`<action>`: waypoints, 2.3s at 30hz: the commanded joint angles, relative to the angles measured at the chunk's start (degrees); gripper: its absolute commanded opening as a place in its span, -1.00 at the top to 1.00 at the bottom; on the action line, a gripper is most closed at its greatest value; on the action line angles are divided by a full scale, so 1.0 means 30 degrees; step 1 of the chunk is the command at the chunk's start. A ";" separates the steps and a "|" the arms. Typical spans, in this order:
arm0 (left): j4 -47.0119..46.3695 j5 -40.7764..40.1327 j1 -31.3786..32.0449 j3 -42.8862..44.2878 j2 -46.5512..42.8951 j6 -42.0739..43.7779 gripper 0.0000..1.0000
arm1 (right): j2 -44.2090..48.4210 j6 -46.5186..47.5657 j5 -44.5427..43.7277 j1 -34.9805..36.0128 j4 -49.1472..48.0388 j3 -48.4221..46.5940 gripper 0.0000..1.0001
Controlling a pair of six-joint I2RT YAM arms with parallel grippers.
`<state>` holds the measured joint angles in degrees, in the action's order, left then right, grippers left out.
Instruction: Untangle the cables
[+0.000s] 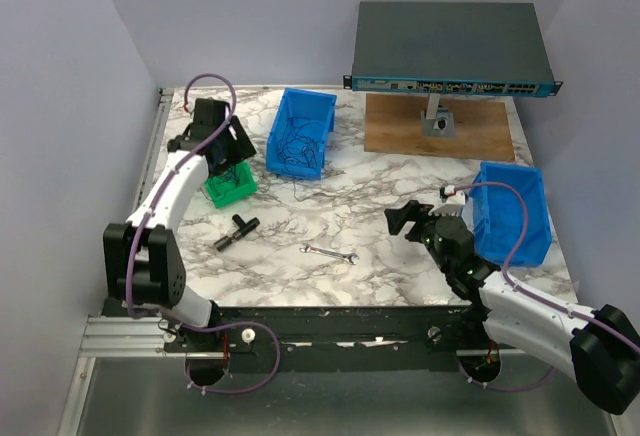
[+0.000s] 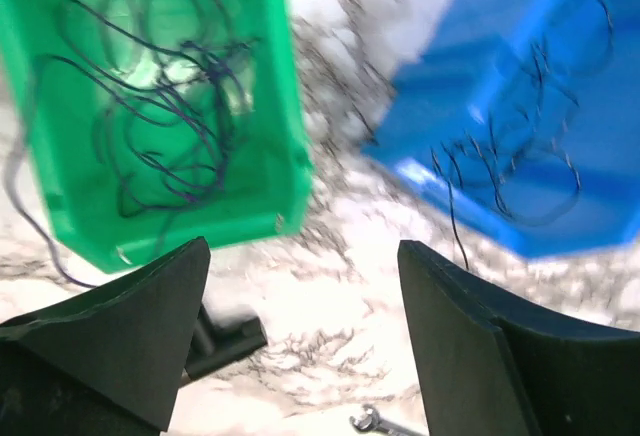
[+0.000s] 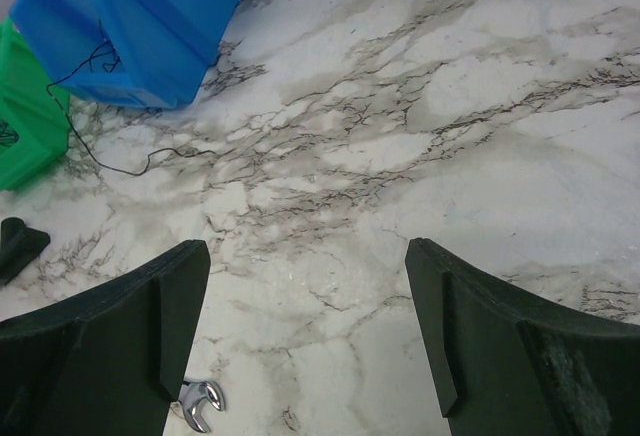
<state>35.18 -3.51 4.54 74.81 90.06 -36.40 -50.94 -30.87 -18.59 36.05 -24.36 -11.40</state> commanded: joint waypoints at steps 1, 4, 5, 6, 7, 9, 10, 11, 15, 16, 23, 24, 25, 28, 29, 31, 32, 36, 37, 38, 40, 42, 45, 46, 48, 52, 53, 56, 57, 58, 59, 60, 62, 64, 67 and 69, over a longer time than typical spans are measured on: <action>-0.4061 0.2158 0.2300 -0.4304 -0.2933 0.1904 -0.59 | 0.0093 -0.0167 -0.0372 0.0034 -0.0172 0.0163 -0.75; -0.6537 0.4271 0.3541 -0.6439 -0.3753 0.1871 -0.55 | 0.0104 -0.0170 -0.0362 0.0032 -0.0229 0.0196 -0.76; -0.7249 0.4779 0.3836 -0.6863 -0.3663 0.1823 -0.53 | 0.0050 -0.0171 -0.0257 0.0045 -0.0280 0.0170 -0.76; -0.7602 0.5000 0.4181 -0.7018 -0.3419 0.1771 -0.50 | -0.0004 -0.0168 -0.0229 0.0037 -0.0288 0.0167 -0.76; -0.7705 0.4937 0.4441 -0.6992 -0.3120 0.1728 -0.46 | -0.0058 -0.0184 -0.0173 0.0016 -0.0281 0.0138 -0.76; -0.7692 0.4768 0.4871 -0.6615 -0.2217 0.1814 -0.40 | -0.0130 -0.0215 -0.0145 0.0029 -0.0230 0.0108 -0.76; -0.7630 0.4647 0.5050 -0.6365 -0.1702 0.1876 -0.38 | -0.0109 -0.0198 -0.0146 0.0037 -0.0230 0.0107 -0.75; -0.7574 0.4483 0.5195 -0.6117 -0.1293 0.1934 -0.36 | -0.0081 -0.0208 -0.0108 0.0045 -0.0208 0.0108 -0.76; -0.7145 0.3906 0.5747 -0.4825 0.0786 0.2081 -0.30 | 0.0023 -0.0172 -0.0011 0.0051 -0.0259 0.0196 -0.76; -0.6908 0.3733 0.5848 -0.4356 0.1222 0.2128 -0.27 | -0.0012 -0.0170 -0.0049 0.0020 -0.0259 0.0196 -0.76; -0.5598 0.2877 0.6164 -0.1696 0.4003 0.2613 0.34 | -0.0170 -0.0142 0.0023 0.0051 -0.0343 0.0167 -0.76; -0.5091 0.2603 0.6164 -0.1165 0.4327 0.2840 0.59 | -0.0228 -0.0153 0.0038 0.0050 -0.0346 0.0167 -0.75; -0.4397 0.2128 0.6142 -0.0397 0.4500 0.3063 0.86 | -0.0254 -0.0146 0.0048 0.0032 -0.0347 0.0141 -0.75; -0.2066 0.0348 0.6134 0.1564 0.4249 0.4061 1.00 | -0.0294 -0.0139 0.0018 0.0052 -0.0347 0.0137 -0.75; -0.1283 -0.0458 0.6135 0.2208 0.4077 0.4369 1.00 | -0.0293 -0.0150 0.0033 0.0026 -0.0374 0.0152 -0.75; 0.0321 -0.1709 0.6109 0.3802 0.3856 0.5061 1.00 | -0.0345 -0.0140 -0.0013 0.0043 -0.0400 0.0137 -0.75; 0.1260 -0.2410 0.6106 0.4864 0.3908 0.5393 1.00 | -0.0375 -0.0141 -0.0007 0.0040 -0.0405 0.0137 -0.76; 0.3784 -0.4092 0.6049 0.8264 0.4709 0.6535 1.00 | -0.0528 -0.0168 0.0015 0.0039 -0.0462 0.0079 -0.76; 0.4049 -0.4150 0.5996 0.8933 0.5073 0.6742 1.00 | -0.0580 -0.0172 0.0035 0.0030 -0.0493 0.0053 -0.76; 0.4426 -0.4136 0.5960 0.9830 0.5434 0.6828 1.00 | -0.0649 -0.0192 0.0052 0.0036 -0.0493 0.0050 -0.75; 0.4972 -0.4091 0.5853 1.1658 0.6294 0.6932 1.00 | -0.0752 -0.0141 0.0034 0.0053 -0.0523 -0.0007 -0.76; 0.4932 -0.4104 0.5869 1.3207 0.7163 0.7141 1.00 | -0.0819 -0.0138 0.0037 0.0032 -0.0494 -0.0038 -0.75; 0.5348 -0.4693 0.5839 1.5908 0.8831 0.7355 1.00 | -0.0822 -0.0100 -0.0012 0.0040 -0.0493 -0.0040 -0.76; 0.5482 -0.4854 0.5814 1.6841 0.9340 0.7388 1.00 | -0.0836 -0.0128 -0.0003 0.0028 -0.0493 -0.0033 -0.76; 0.5318 -0.4516 0.5758 1.7553 1.0020 0.7570 1.00 | -0.0821 -0.0103 -0.0038 0.0034 -0.0493 -0.0038 -0.75; 0.4089 -0.4680 0.5732 1.6690 1.0824 0.7350 1.00 | -0.0855 -0.0075 -0.0161 0.0032 -0.0520 -0.0068 -0.76; 0.3830 -0.4732 0.5726 1.6308 1.1024 0.7239 1.00 | -0.0887 -0.0067 -0.0183 0.0051 -0.0523 -0.0068 -0.76; 0.3670 -0.3490 0.5753 1.5927 1.2017 0.7068 1.00 | -0.0912 -0.0072 -0.0192 0.0049 -0.0523 -0.0097 -0.76; 0.3894 -0.3000 0.5747 1.6050 1.2366 0.6968 1.00 | -0.0914 -0.0055 -0.0182 0.0043 -0.0523 -0.0096 -0.76; 0.4182 -0.2514 0.5735 1.6185 1.2606 0.6879 1.00 | -0.0905 -0.0055 -0.0231 0.0049 -0.0523 -0.0097 -0.75; 0.4335 -0.2175 0.5737 1.6225 1.2763 0.6854 0.98 | -0.0934 -0.0051 -0.0209 0.0031 -0.0523 -0.0097 -0.76; 0.4443 -0.1846 0.5738 1.6185 1.2791 0.6847 0.92 | -0.0950 -0.0028 -0.0233 0.0036 -0.0523 -0.0115 -0.76; 0.4386 -0.1412 0.5748 1.5828 1.2388 0.6972 0.63 | -0.0939 -0.0043 -0.0216 0.0052 -0.0510 -0.0113 -0.76; 0.4071 -0.1088 0.5753 1.5125 1.1361 0.6993 0.18 | -0.0933 -0.0026 -0.0242 0.0042 -0.0493 -0.0115 -0.75; 0.3122 -0.0607 0.5753 1.3473 0.9384 0.6779 -0.28 | -0.0882 0.0026 -0.0247 0.0042 -0.0442 -0.0126 -0.76; 0.2295 -0.0185 0.5742 1.1909 0.7803 0.6484 -0.37 | -0.0789 0.0069 -0.0190 0.0031 -0.0435 -0.0104 -0.77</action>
<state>46.26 -8.32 21.98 116.18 124.99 -15.70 -53.39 -31.03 -18.57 36.05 -24.40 -11.40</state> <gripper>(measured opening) 0.641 0.878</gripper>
